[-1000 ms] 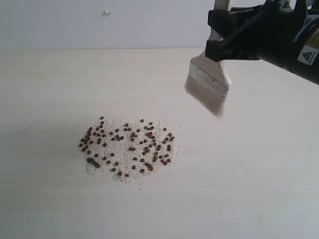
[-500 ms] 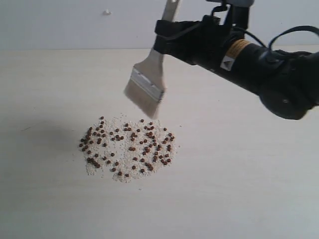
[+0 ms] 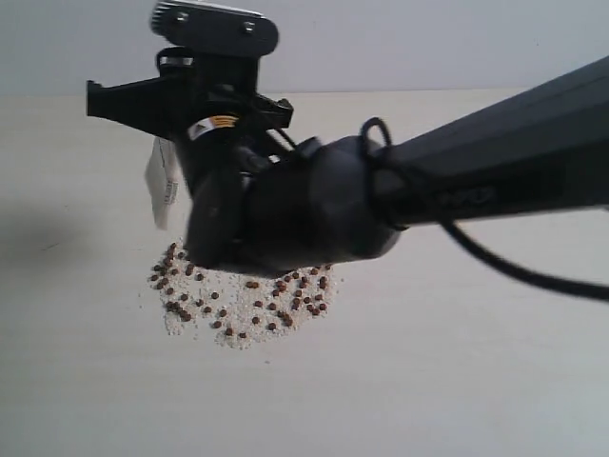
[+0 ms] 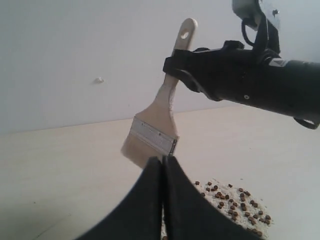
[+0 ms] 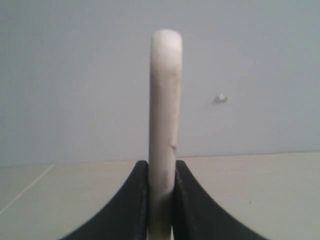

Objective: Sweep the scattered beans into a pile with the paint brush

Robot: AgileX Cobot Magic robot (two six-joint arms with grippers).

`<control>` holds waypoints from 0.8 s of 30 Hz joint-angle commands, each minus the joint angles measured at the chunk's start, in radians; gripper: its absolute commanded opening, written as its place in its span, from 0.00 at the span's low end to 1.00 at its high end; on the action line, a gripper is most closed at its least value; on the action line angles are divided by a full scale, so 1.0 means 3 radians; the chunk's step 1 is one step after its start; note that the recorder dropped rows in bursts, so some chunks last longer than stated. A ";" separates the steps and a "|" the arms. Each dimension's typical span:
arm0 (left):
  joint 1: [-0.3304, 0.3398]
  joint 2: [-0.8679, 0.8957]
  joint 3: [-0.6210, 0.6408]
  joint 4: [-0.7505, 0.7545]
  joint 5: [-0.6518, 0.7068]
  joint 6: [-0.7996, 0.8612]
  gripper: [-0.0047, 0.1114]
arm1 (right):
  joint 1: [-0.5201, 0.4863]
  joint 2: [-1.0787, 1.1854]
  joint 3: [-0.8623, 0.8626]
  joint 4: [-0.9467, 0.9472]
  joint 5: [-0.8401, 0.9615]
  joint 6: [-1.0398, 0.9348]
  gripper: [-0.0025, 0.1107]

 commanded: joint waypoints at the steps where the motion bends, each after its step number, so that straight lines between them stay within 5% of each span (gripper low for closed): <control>1: 0.0004 -0.0023 0.0010 0.0008 -0.0005 -0.0015 0.04 | 0.0230 0.0288 -0.0513 0.0927 -0.0295 -0.0882 0.02; 15: 0.0004 -0.0023 0.0010 0.0008 -0.0005 -0.0015 0.04 | 0.0270 0.0921 -0.1231 0.1597 -0.0040 -0.1015 0.02; 24: 0.0004 -0.0023 0.0010 0.0008 -0.0005 -0.0015 0.04 | 0.0270 0.0837 -0.1231 0.2491 -0.0618 -0.2285 0.02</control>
